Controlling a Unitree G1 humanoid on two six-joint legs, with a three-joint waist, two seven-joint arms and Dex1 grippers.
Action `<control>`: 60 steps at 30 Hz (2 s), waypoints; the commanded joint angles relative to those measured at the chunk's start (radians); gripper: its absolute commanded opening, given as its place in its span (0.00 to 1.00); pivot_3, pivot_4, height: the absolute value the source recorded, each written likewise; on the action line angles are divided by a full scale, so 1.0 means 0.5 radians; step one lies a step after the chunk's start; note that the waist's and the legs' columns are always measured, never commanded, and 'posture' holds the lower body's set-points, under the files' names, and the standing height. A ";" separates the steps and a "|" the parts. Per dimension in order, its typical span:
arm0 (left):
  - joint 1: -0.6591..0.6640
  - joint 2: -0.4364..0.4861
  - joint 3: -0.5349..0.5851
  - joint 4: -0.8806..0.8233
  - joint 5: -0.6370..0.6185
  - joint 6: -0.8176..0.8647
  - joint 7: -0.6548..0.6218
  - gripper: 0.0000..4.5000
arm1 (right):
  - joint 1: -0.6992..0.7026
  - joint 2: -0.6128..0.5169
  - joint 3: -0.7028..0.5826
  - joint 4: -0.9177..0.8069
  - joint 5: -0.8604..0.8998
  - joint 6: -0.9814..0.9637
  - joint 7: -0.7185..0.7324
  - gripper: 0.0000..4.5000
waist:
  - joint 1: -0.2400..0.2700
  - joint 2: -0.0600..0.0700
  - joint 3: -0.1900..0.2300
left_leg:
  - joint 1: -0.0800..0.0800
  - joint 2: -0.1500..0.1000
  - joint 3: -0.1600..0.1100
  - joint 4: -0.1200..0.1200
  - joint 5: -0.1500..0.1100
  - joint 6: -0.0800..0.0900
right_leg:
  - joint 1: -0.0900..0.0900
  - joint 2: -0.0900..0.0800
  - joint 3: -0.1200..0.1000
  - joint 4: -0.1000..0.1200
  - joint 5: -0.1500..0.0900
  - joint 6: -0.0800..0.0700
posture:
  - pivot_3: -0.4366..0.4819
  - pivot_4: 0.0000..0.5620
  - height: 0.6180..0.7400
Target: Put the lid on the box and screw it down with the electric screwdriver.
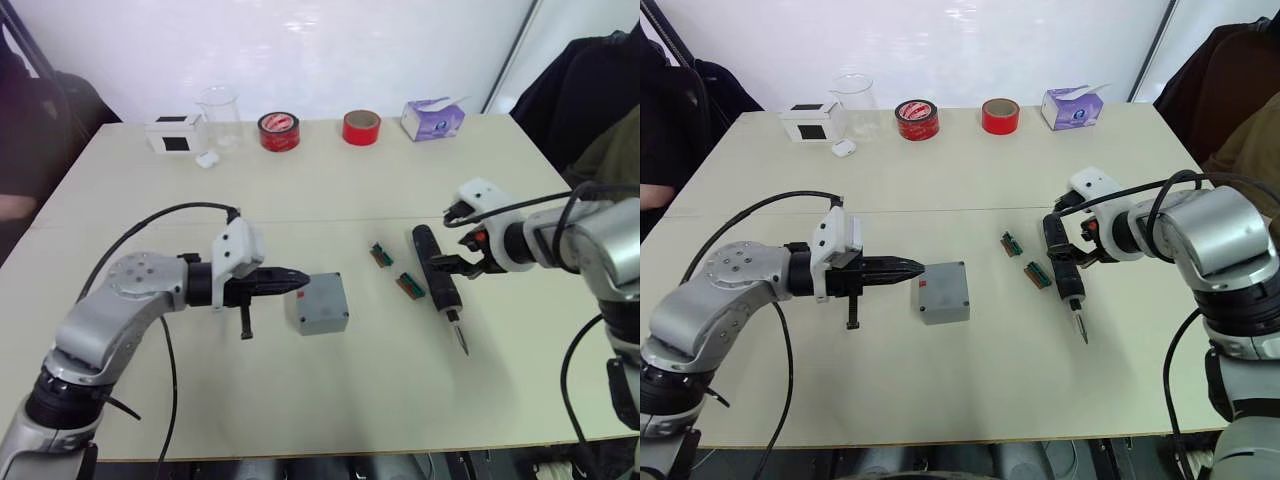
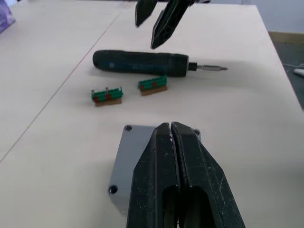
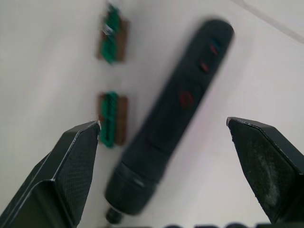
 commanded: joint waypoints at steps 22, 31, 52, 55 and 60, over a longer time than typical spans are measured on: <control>0.093 -0.131 -0.017 -0.119 0.070 -0.046 0.235 0.00 | -0.528 0.333 0.789 1.345 -0.364 -0.261 0.145 0.76 | 0.001 0.000 0.000 | -0.002 0.000 0.000 0.000 0.000 0.000 | -0.002 -0.001 0.000 -0.002 0.000 0.000 | 0.48 0.27 1.00; 0.132 -0.117 0.008 -0.154 0.080 -0.044 0.280 0.00 | -0.590 0.389 0.781 1.364 -0.437 -0.237 0.195 0.37 | 0.004 0.000 0.000 | -0.002 0.000 0.000 0.000 0.000 0.000 | -0.001 -0.003 -0.001 -0.002 0.001 0.000 | 0.48 0.27 1.00; 0.073 0.125 0.033 0.059 0.069 -0.052 0.006 0.00 | -0.140 0.872 -0.785 -0.382 0.173 -1.046 0.042 0.37 | 0.014 0.010 0.009 | -0.007 0.000 0.000 -0.002 0.000 0.000 | -0.007 -0.002 -0.001 -0.001 0.001 -0.001 | 0.48 0.27 1.00; 0.058 0.146 0.027 0.085 0.064 -0.046 -0.036 0.00 | -0.021 1.012 -0.819 -0.510 0.232 -1.235 -0.021 0.37 | 0.012 0.006 0.007 | -0.007 -0.001 0.000 -0.001 0.000 0.000 | -0.006 -0.003 -0.001 -0.002 0.001 0.000 | 0.48 0.27 1.00; 0.020 0.142 -0.008 0.111 0.063 -0.017 -0.075 0.00 | 0.192 1.143 -0.779 -0.658 0.349 -1.420 -0.018 0.37 | 0.007 0.006 0.007 | -0.006 0.000 0.000 -0.001 0.000 0.000 | -0.006 -0.002 -0.001 -0.001 0.001 0.000 | 0.48 0.27 1.00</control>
